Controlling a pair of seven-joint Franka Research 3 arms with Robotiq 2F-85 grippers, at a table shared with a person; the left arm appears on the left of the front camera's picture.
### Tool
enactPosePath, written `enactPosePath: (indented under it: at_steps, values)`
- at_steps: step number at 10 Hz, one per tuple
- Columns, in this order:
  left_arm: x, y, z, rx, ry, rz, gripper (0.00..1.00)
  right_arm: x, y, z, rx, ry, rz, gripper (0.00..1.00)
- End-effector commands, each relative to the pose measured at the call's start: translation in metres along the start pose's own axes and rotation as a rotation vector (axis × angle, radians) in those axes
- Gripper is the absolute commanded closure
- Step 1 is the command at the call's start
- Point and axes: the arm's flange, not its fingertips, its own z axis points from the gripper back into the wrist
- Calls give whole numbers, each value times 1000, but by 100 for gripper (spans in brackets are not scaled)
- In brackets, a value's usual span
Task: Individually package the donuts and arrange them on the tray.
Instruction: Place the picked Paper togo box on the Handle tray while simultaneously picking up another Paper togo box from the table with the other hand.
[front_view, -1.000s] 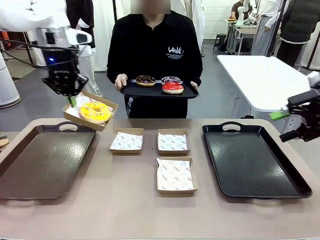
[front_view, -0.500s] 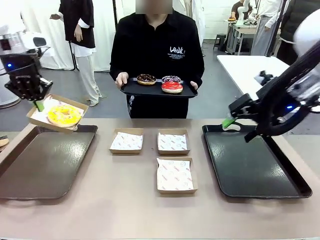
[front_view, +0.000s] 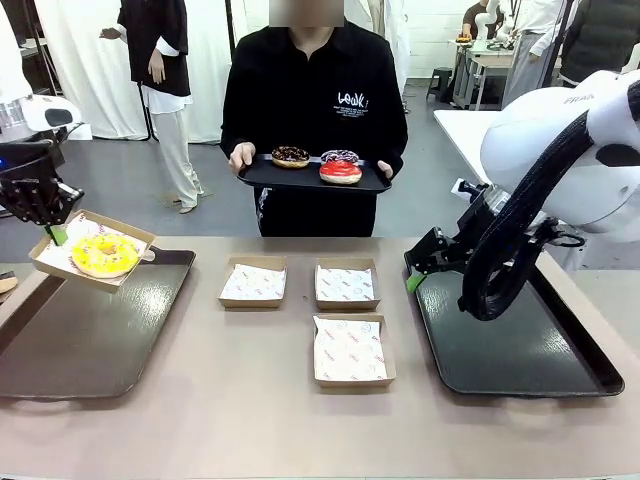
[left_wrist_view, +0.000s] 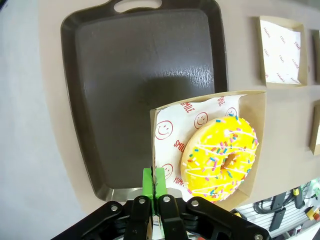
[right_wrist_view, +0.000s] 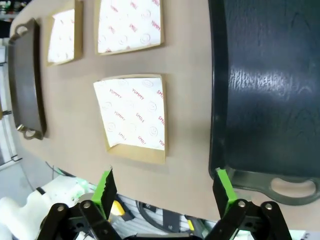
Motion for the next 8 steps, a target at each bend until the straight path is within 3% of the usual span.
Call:
enactPosePath:
  at_steps: [1,2,8]
  values:
    - [2,3,-4,21,-14,-38,99,-3,-3,4,99,30,-13,0]
    - [0,0,0,0,0,0,99,0,0,0,0,0,0,0]
    - [0,0,0,0,0,0,99,0,-2,2,18,11,6,0]
